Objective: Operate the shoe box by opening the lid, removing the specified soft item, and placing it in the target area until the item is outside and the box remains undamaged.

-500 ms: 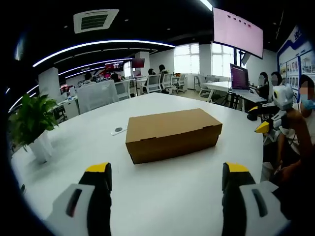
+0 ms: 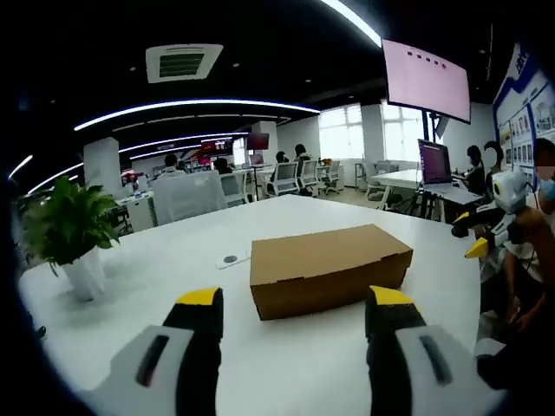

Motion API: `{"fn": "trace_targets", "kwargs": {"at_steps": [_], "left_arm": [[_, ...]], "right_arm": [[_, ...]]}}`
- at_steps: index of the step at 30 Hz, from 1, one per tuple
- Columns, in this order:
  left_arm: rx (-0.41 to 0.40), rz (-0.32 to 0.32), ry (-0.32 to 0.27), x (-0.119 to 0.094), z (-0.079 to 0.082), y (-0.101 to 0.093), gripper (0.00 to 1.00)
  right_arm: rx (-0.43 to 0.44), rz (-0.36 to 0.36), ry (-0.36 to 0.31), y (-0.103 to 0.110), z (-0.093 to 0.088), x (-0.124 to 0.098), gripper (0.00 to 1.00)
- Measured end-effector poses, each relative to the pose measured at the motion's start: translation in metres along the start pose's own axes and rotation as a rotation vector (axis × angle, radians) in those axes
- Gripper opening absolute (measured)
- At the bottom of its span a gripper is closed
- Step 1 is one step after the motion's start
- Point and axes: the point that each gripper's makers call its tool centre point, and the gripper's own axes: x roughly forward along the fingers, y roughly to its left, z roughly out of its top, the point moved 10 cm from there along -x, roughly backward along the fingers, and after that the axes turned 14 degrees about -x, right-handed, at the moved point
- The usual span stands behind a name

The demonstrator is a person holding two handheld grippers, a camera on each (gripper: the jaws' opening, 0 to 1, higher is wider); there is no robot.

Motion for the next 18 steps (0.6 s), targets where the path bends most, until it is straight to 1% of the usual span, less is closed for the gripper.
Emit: {"fn": "trace_targets", "kwargs": {"at_steps": [1, 2, 4, 5, 7, 8, 9, 10, 13, 18], "left_arm": [[0.016, 0.003, 0.058, -0.003, -0.004, 0.0, 0.75], [0.013, 0.011, 0.076, -0.003, -0.006, 0.0, 0.79], [0.012, 0.007, 0.096, -0.003, -0.01, -0.004, 0.92], [0.005, -0.005, 0.107, -0.004, -0.012, -0.007, 0.94], [-0.009, -0.025, 0.107, -0.005, -0.013, -0.009, 0.94], [-0.021, -0.029, 0.117, -0.005, -0.014, -0.01, 0.96], [-0.037, -0.027, 0.123, -0.005, -0.015, -0.01, 0.99], [-0.055, -0.02, 0.124, -0.004, -0.015, -0.009, 0.98], [-0.059, -0.01, 0.127, -0.001, -0.015, -0.004, 0.98], [-0.06, -0.006, 0.152, 0.002, -0.017, -0.005, 0.99]], "right_arm": [[0.001, 0.001, 0.001, 0.0, 0.0, 0.0, 0.86], [0.016, -0.003, 0.001, -0.002, 0.002, 0.0, 0.86], [0.003, 0.001, 0.0, -0.002, 0.002, -0.001, 0.86], [0.008, 0.004, 0.001, -0.003, 0.003, -0.001, 0.86], [0.002, 0.019, -0.008, -0.003, 0.003, -0.001, 0.85], [0.003, 0.023, -0.01, -0.003, 0.003, 0.0, 0.85], [0.011, 0.028, -0.011, -0.003, 0.003, 0.001, 0.86], [0.013, 0.03, -0.011, -0.004, 0.003, 0.001, 0.86], [0.021, 0.023, -0.009, -0.006, 0.003, 0.002, 0.87], [0.024, 0.016, -0.002, -0.008, 0.002, 0.001, 0.86]]}}
